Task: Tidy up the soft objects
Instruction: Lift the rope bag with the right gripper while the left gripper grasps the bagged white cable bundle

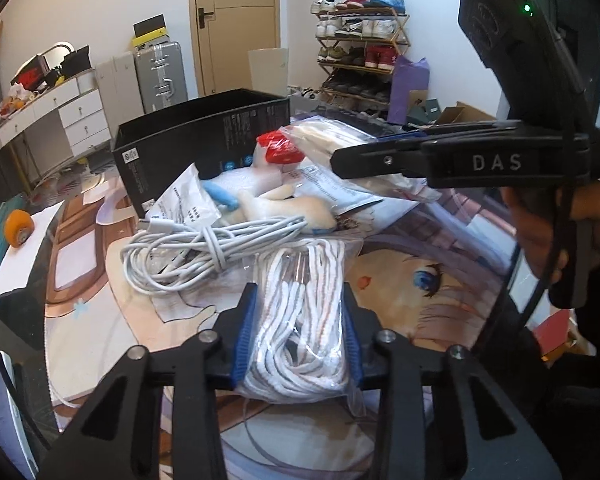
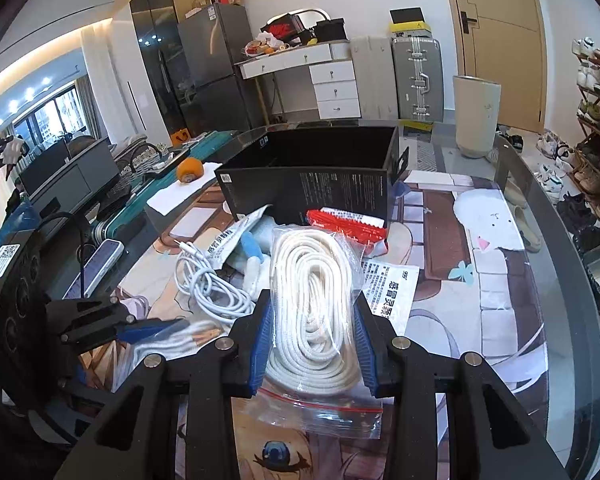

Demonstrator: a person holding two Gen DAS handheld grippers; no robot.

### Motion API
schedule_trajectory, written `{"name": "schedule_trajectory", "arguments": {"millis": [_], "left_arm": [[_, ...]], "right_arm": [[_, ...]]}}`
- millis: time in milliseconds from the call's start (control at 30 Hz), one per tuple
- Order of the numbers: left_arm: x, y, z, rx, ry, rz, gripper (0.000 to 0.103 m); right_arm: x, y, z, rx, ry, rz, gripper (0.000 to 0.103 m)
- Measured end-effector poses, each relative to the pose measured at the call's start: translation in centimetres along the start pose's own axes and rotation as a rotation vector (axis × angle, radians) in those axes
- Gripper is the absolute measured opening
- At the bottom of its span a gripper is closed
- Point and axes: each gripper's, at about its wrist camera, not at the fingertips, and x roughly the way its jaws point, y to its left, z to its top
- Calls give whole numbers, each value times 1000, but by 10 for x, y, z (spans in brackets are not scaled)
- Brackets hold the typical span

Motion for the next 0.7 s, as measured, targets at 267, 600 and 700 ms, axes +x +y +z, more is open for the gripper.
{"name": "schedule_trajectory", "arguments": {"millis": [267, 600, 700], "left_arm": [[-19, 1, 9, -22, -47, -39, 34], [-31, 8, 20, -71, -98, -55, 34], [-33, 13, 23, -98, -106, -49, 34]], "right_arm": [[-18, 1, 5, -5, -57, -3, 37], [-35, 0, 8, -7, -99, -19, 37], [-37, -1, 9, -3, -104, -22, 37]]}}
